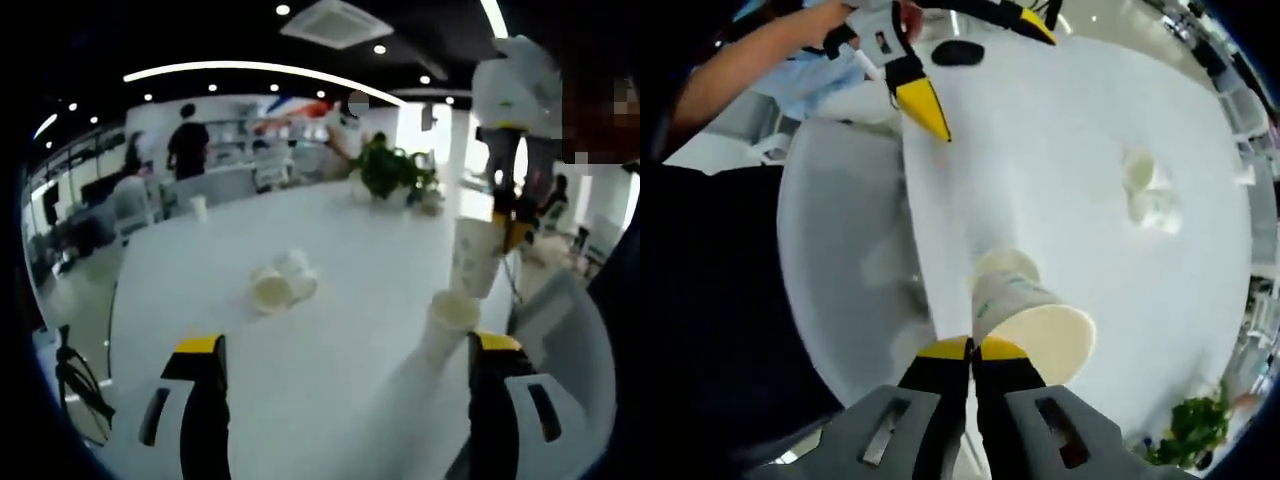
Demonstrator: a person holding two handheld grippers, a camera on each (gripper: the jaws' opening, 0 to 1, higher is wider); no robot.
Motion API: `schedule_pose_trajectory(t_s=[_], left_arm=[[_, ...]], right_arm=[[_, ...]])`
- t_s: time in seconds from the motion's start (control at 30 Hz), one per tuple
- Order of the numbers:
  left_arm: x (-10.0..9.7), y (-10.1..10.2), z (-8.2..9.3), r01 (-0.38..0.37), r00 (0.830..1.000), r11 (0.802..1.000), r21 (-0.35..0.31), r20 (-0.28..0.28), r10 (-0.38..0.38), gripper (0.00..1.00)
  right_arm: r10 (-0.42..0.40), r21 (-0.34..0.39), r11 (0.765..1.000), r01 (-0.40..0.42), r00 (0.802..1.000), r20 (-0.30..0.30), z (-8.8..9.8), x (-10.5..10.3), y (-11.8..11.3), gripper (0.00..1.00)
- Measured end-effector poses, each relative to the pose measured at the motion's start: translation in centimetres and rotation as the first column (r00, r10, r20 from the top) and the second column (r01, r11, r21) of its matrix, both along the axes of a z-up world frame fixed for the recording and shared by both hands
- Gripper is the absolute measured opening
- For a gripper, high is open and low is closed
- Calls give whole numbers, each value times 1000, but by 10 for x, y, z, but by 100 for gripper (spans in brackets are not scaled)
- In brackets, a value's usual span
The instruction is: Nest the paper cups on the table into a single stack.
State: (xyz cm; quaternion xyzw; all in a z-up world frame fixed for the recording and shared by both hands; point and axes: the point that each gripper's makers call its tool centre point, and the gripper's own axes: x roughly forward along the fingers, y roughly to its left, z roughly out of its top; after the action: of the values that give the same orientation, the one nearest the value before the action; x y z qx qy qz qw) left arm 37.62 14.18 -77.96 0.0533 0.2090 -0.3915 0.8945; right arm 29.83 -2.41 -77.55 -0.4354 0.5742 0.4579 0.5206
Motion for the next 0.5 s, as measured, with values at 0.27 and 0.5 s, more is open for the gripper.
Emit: schedule_pose_trajectory(t_s=[0.27, 0.5], left_arm=[[-2, 3, -2, -8, 1000, 1000, -5, -7, 8, 98], [-1, 7, -2, -18, 1000, 1000, -7, -8, 18, 98]], right_arm=[[-8, -9, 1000, 8, 1000, -12, -11, -2, 4, 0], [-30, -20, 999, 30, 999, -14, -27, 2, 5, 0]])
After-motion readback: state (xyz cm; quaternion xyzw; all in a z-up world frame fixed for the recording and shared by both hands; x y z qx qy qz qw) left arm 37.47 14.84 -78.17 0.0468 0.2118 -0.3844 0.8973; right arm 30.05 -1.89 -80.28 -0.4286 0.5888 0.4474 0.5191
